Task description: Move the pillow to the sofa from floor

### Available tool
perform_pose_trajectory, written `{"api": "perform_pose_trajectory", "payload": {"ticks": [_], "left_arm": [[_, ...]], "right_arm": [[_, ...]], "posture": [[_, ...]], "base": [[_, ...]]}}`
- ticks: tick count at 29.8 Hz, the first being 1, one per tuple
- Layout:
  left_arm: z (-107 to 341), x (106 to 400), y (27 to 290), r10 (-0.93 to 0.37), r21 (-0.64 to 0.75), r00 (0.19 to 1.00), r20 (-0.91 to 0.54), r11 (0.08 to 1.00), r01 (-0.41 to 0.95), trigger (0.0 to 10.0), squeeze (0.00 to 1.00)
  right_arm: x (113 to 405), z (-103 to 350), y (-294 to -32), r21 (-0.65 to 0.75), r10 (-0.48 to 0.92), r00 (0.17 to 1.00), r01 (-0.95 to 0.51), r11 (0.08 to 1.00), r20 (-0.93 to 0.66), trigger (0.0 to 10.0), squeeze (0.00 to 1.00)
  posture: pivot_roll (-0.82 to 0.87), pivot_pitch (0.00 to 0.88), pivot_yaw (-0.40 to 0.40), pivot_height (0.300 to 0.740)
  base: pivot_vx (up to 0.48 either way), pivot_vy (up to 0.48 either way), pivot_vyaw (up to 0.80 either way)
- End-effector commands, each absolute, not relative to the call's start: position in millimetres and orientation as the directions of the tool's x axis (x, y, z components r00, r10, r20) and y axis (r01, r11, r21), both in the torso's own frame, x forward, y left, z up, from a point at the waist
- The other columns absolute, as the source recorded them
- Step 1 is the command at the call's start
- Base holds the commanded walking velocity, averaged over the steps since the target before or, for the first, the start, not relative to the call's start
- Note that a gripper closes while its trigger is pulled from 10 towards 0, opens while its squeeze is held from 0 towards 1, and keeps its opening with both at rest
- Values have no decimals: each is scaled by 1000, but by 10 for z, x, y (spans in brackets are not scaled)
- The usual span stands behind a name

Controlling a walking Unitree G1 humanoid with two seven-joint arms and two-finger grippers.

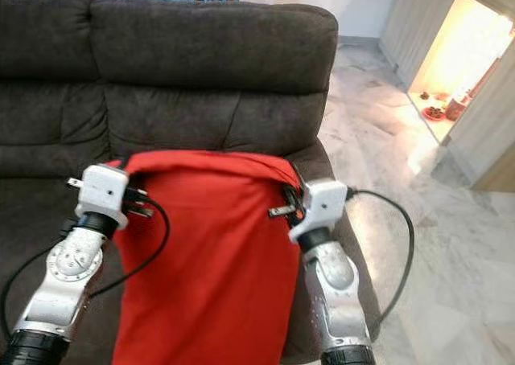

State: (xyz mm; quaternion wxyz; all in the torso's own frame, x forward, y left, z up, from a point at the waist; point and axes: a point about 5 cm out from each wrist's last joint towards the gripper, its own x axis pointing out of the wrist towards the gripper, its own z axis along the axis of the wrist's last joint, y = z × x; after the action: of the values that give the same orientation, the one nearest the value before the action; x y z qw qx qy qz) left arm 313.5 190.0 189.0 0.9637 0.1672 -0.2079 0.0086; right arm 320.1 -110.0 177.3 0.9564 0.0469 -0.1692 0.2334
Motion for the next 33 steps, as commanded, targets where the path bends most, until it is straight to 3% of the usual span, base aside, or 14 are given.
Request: {"api": "perform_pose_trajectory", "payload": {"ticks": [1,11,24,33], "left_arm": [[2026,3133,1899,-44,297,889,456,949,-106,10000,0],[2022,3126,1895,-36,296,891,454,948,-113,10000,0],[1928,3162,1854,-62,324,917,394,943,-76,10000,0],[1914,3163,1844,-66,334,921,383,940,-72,10000,0]], "right_arm": [[3162,2186,-1121,-35,424,753,-472,881,503,10000,0],[3080,2155,-1029,-103,536,709,-557,824,458,10000,0],[3296,2028,-1200,-71,436,830,-441,895,347,10000,0],[3349,2013,-1147,-68,442,832,-447,892,335,10000,0]], "posture": [[88,88,-47,740],[90,87,-50,740],[92,88,-47,740],[96,87,-47,740]], "base": [[416,0,0],[399,0,736],[0,0,0],[0,0,0]]}}
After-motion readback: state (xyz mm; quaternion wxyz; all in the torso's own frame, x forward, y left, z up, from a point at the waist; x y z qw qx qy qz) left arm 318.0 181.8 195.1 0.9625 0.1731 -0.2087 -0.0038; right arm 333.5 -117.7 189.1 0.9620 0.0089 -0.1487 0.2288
